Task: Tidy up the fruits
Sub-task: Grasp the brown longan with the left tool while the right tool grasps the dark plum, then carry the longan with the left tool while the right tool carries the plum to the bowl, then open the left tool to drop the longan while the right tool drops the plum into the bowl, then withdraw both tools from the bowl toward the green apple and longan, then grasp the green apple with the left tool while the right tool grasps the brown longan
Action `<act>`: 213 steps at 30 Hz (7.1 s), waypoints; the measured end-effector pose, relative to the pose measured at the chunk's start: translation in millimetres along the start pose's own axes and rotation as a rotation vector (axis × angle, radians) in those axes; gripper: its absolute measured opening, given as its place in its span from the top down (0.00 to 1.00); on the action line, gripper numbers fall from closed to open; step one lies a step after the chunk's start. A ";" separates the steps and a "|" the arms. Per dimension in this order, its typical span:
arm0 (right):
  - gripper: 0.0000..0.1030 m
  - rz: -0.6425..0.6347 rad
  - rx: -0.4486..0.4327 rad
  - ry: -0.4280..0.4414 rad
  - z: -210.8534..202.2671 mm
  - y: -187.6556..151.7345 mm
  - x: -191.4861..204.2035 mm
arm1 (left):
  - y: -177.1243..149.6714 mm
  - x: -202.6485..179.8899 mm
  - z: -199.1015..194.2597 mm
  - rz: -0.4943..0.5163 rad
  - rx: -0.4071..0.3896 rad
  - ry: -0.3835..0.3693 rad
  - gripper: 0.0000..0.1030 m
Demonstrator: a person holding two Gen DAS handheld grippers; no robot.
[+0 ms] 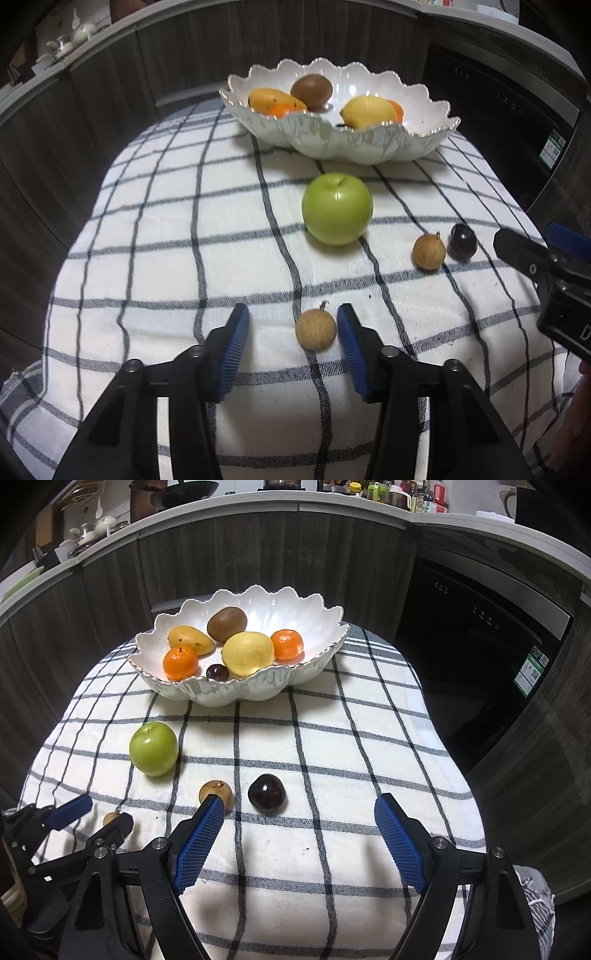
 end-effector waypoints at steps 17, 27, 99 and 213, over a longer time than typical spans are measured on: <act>0.18 -0.004 -0.016 -0.002 -4.2 2.4 -0.8 | 3.7 4.4 -15.3 -0.017 -0.050 -0.015 0.78; 0.18 -0.024 -0.028 0.000 -8.8 6.6 8.1 | 7.3 18.3 -29.3 -0.051 -0.074 -0.037 0.78; 0.71 -0.022 -0.006 0.115 3.2 41.6 15.3 | 54.2 18.5 -46.1 -0.068 -0.135 -0.024 0.78; 0.23 0.080 -0.030 -0.009 20.4 39.2 -28.8 | 69.7 -23.2 14.4 0.019 -0.106 0.066 0.27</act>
Point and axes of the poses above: each gripper's, at about its wrist camera, not at the fingertips, and z roughly the way its jaws point, x to its left, y to its top, the point moved 5 cm from there along z, roughly the way its jaws point, and after that the axes turned 2 degrees about x, right-handed, at the moved point
